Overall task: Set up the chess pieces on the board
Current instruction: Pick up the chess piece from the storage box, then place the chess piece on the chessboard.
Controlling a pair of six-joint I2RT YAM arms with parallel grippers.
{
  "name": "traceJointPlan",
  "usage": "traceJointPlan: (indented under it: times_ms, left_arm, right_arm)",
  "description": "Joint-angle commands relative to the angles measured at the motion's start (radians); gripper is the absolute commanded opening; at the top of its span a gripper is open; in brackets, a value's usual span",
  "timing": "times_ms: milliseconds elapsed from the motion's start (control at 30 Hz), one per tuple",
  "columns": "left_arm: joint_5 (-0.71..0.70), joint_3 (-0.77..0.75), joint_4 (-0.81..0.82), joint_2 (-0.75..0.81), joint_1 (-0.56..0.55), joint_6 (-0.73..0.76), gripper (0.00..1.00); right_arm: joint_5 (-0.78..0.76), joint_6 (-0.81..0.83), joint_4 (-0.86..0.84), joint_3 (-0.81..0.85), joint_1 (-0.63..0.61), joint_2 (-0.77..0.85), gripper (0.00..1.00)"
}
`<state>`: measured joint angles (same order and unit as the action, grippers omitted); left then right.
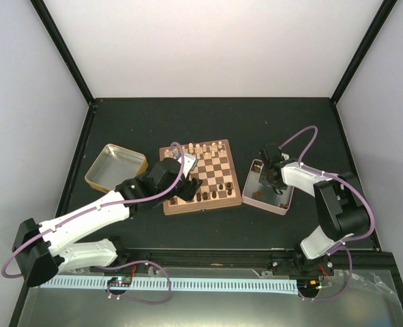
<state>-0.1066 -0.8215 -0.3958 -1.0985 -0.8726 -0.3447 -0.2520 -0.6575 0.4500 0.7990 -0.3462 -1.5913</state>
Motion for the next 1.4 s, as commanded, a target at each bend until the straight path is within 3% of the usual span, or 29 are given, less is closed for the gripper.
traceJointPlan:
  times_ms: [0, 133, 300, 967, 1233, 1367]
  left_arm:
    - [0.011, -0.011, 0.003, 0.011, -0.001, -0.007, 0.56]
    - [0.013, -0.012, 0.001, 0.011, 0.001, -0.007, 0.56]
    - [0.012, -0.012, 0.001, 0.012, 0.001, -0.005, 0.56]
    - [0.044, -0.022, 0.033, 0.009, 0.0, -0.018, 0.56]
    - [0.122, -0.012, 0.128, 0.014, 0.01, -0.129, 0.64]
    - [0.245, -0.017, 0.229, -0.028, 0.047, -0.23, 0.7]
  right_arm:
    - [-0.027, 0.016, 0.035, 0.042, 0.007, -0.048, 0.31]
    - [-0.035, 0.033, 0.045, 0.071, 0.008, -0.072, 0.25]
    - [-0.035, 0.053, 0.046, 0.085, 0.009, -0.083, 0.08]
    - [0.108, 0.082, -0.111, -0.105, 0.009, 0.241, 0.09]
    - [0.318, 0.17, -0.333, -0.25, 0.009, 0.448, 0.1]
    - [0.435, 0.189, -0.421, -0.323, 0.009, 0.55, 0.1]
